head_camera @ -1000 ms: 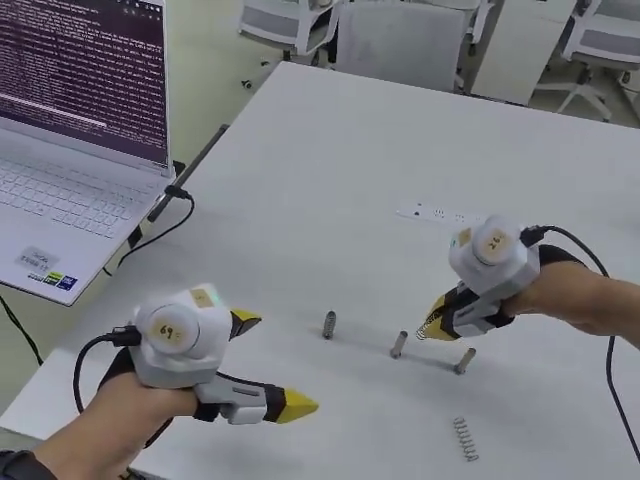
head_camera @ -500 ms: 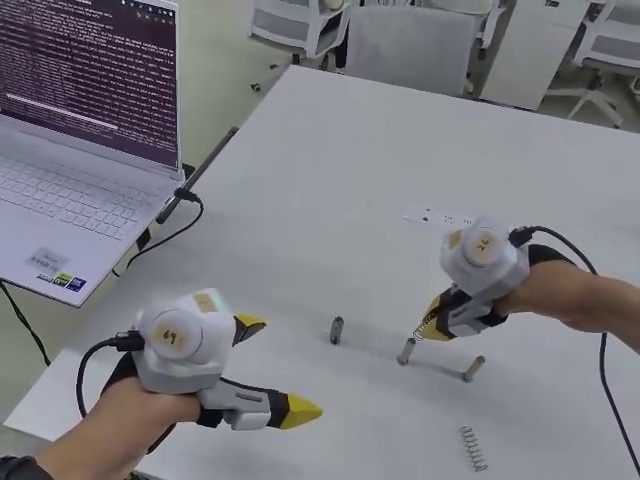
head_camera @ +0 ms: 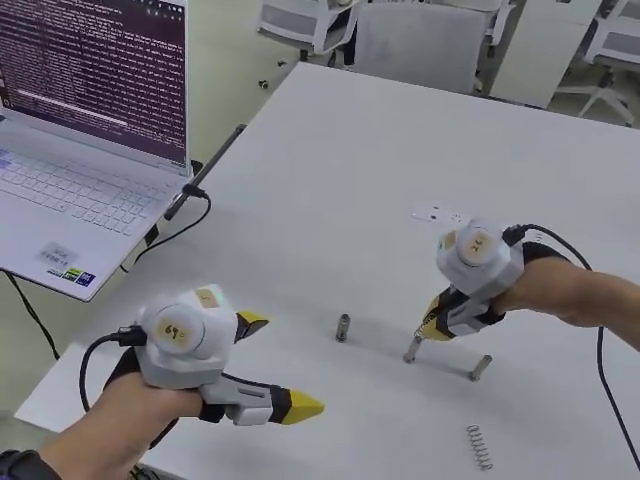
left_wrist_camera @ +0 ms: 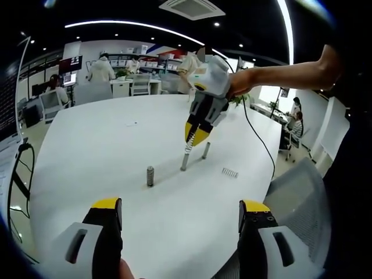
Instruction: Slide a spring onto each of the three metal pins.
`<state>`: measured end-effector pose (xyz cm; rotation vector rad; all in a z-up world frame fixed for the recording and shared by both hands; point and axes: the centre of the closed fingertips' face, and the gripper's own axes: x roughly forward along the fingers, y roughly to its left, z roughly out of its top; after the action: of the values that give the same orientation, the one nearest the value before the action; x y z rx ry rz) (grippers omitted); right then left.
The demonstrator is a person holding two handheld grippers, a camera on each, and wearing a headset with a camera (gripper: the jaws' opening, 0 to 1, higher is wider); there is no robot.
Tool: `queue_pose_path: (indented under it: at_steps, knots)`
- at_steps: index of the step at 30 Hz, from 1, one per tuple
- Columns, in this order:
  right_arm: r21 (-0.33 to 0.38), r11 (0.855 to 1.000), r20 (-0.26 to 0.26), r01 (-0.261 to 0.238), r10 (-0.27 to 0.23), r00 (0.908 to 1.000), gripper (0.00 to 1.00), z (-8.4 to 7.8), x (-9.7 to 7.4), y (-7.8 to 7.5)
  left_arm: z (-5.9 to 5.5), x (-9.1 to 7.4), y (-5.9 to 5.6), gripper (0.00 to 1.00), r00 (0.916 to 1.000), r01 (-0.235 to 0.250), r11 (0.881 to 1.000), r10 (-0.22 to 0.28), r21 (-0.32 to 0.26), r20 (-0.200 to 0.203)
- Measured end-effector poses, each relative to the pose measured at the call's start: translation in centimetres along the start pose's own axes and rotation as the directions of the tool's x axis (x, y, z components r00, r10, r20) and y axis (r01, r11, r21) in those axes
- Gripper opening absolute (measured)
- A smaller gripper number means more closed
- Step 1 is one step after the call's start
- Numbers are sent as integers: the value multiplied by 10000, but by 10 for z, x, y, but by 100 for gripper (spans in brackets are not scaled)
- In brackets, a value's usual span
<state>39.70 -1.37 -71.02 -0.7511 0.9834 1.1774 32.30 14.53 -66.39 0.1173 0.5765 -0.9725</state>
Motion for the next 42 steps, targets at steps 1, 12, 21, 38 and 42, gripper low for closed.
queue_pose_path:
  at_steps: [1, 12, 21, 38, 42]
  knots:
    - [-1, 10000, -36, -33, 33, 10000, 9, 0, 1, 0, 0, 0, 0, 79, 10000, 0, 10000, 0, -6, 3]
    - [-281, 9996, -357, -19, 9, 9994, 9, -5, 6, 0, 0, -2, 3, 79, 10000, -75, 10000, 75, -58, -12]
    - [-386, 9992, -486, -65, 47, 9988, 9, -7, 12, -1, -3, -3, 3, 78, 9999, -115, 9999, 115, -109, -24]
    - [-668, 9974, -973, -260, 194, 9951, 9, -14, 32, 2, -3, -3, 4, 78, 9999, -137, 9998, 136, -127, -59]
    - [-674, 9973, -1034, -305, 234, 9944, 9, -15, 37, 3, -3, -4, 5, 78, 9998, -174, 9997, 173, -162, -53]
